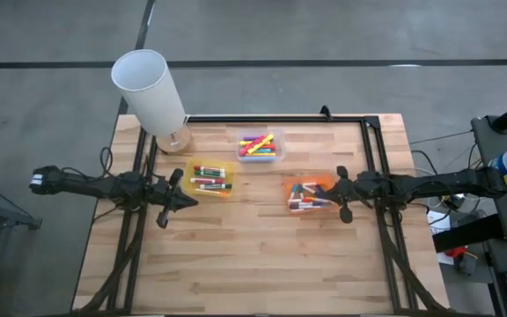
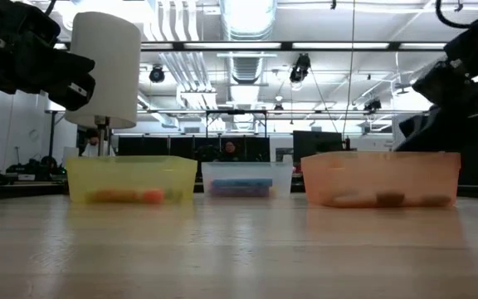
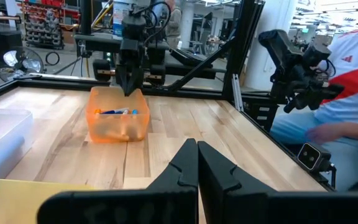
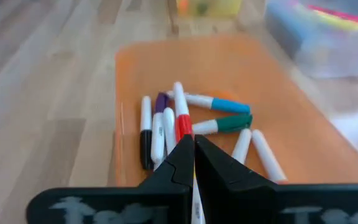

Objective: Pick & Place Markers
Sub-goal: Return to Home Position

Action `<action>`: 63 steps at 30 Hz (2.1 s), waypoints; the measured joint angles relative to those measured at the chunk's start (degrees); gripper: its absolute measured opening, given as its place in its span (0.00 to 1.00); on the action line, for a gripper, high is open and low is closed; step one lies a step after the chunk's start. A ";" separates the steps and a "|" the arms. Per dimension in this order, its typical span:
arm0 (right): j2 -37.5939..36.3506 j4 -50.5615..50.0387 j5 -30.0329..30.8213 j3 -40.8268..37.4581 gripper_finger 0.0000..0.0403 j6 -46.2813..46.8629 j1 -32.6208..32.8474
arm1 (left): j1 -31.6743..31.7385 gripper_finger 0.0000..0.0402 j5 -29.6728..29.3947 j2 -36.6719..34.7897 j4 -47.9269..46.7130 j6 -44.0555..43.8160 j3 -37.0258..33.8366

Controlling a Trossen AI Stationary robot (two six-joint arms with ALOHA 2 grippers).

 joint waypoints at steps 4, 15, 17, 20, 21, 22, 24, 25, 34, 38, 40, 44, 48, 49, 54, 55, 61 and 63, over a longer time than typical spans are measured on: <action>-9.81 -3.67 0.00 -0.07 0.02 -0.36 -0.09 | -0.01 0.00 0.00 0.00 0.00 0.00 -0.01; -30.31 -3.46 0.01 0.02 0.02 -0.59 -0.09 | 0.01 0.00 0.00 0.09 -0.44 0.00 -0.01; -30.87 -3.19 -0.01 0.02 0.02 -0.56 -0.09 | 0.01 0.00 0.00 0.09 -0.44 0.00 0.01; -30.41 -2.76 0.00 0.02 0.02 -0.56 -0.08 | 0.01 0.00 -0.01 0.09 -0.44 0.00 0.01; -30.22 -2.80 0.01 0.02 0.02 -0.44 -0.09 | 0.00 0.00 0.00 0.09 -0.44 0.00 0.01; -30.01 -3.05 0.04 0.02 0.02 -0.49 -0.09 | 0.01 0.00 -0.02 0.09 -0.44 0.00 0.01; -29.84 -3.35 0.03 0.02 0.02 -0.56 -0.09 | 0.00 0.00 -0.02 0.13 -0.44 0.00 0.00; -29.63 -3.57 0.05 0.02 0.02 -0.47 -0.09 | 0.01 0.00 0.00 0.13 -0.44 0.00 0.01; -29.51 -3.76 0.05 0.02 0.02 -0.51 -0.09 | 0.00 0.00 -0.01 0.14 -0.44 0.00 0.00; -29.51 -3.76 0.05 0.02 0.02 -0.57 -0.09 | 0.01 0.00 -0.02 0.13 -0.44 0.00 -0.01; -29.51 -3.76 0.05 0.02 0.02 -0.50 -0.09 | 0.01 0.00 -0.02 0.13 -0.44 0.00 0.01; -29.51 -3.76 0.05 0.02 0.02 -0.49 -0.09 | -0.01 0.00 0.00 0.13 -0.44 0.00 0.01; -29.51 -3.76 0.05 0.02 0.02 -0.46 -0.06 | 0.01 0.00 -0.01 0.14 -0.44 0.00 0.01; -29.51 -3.76 0.05 0.02 0.02 -0.46 -0.09 | -0.01 0.00 -0.02 0.13 -0.44 0.00 0.01; -29.54 -3.74 0.05 0.02 0.02 -0.49 -0.08 | 0.01 0.00 0.00 0.13 -0.44 0.00 0.01; -29.54 -3.74 0.05 0.02 0.02 -0.57 -0.07 | 0.00 0.00 -0.01 0.13 -0.44 0.00 0.01; -29.58 -3.74 0.05 0.02 0.02 -0.54 -0.06 | -0.01 0.00 -0.01 0.14 -0.44 0.00 0.01; -29.58 -3.72 0.05 0.02 0.02 -0.51 -0.06 | 0.01 0.00 0.00 0.13 -0.45 0.00 0.01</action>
